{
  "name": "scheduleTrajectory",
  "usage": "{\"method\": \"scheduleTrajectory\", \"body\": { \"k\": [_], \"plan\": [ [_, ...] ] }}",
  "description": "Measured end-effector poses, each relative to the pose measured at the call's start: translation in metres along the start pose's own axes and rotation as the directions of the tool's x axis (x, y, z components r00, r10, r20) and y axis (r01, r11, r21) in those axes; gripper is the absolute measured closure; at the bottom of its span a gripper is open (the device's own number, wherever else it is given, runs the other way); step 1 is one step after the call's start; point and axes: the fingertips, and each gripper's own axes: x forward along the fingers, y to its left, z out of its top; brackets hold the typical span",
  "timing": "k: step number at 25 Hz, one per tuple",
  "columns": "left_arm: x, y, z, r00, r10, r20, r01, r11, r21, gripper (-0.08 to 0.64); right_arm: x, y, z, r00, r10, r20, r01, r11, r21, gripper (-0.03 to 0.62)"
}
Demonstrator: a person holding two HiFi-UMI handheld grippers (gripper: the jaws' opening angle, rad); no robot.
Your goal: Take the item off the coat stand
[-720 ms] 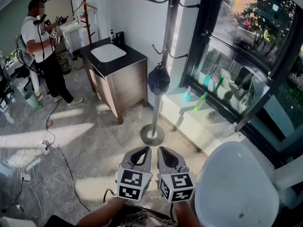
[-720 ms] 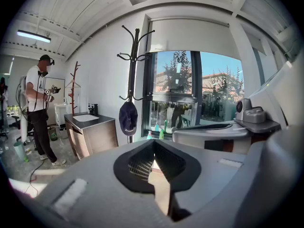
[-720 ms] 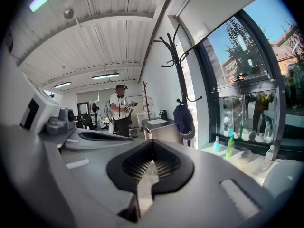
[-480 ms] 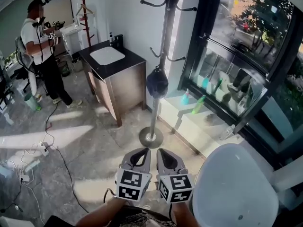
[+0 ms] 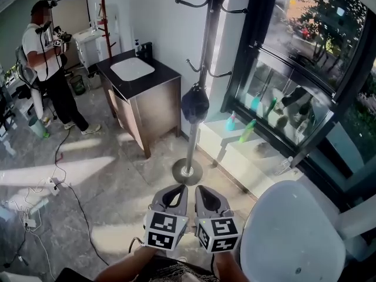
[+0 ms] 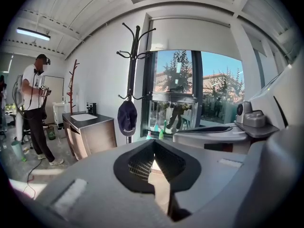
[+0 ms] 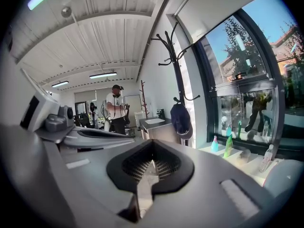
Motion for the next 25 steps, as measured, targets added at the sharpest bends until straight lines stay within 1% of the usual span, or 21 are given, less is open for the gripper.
{"method": "scheduleTrajectory", "body": {
  "k": [9, 14, 20, 25],
  "plan": [
    [0.042, 0.042, 0.014, 1.0, -0.026, 0.002, 0.026, 1.0, 0.002, 0.558, 0.056, -0.009, 0.013, 1.0, -0.03, 0.001, 0.03, 1.0, -0.002, 0.588],
    [0.075, 0.066, 0.027, 0.999, -0.048, -0.003, 0.048, 0.999, 0.022, 0.558, 0.095, -0.024, 0.025, 0.998, -0.062, 0.004, 0.062, 0.998, 0.005, 0.587],
    [0.11, 0.099, 0.038, 0.998, -0.056, -0.021, 0.056, 0.998, 0.013, 0.558, 0.138, -0.042, 0.04, 0.995, -0.098, 0.002, 0.098, 0.995, -0.01, 0.586],
    [0.133, 0.116, 0.041, 0.996, -0.083, -0.045, 0.083, 0.996, 0.011, 0.558, 0.169, -0.053, 0.044, 0.992, -0.127, -0.013, 0.127, 0.992, -0.014, 0.586]
  ]
}}
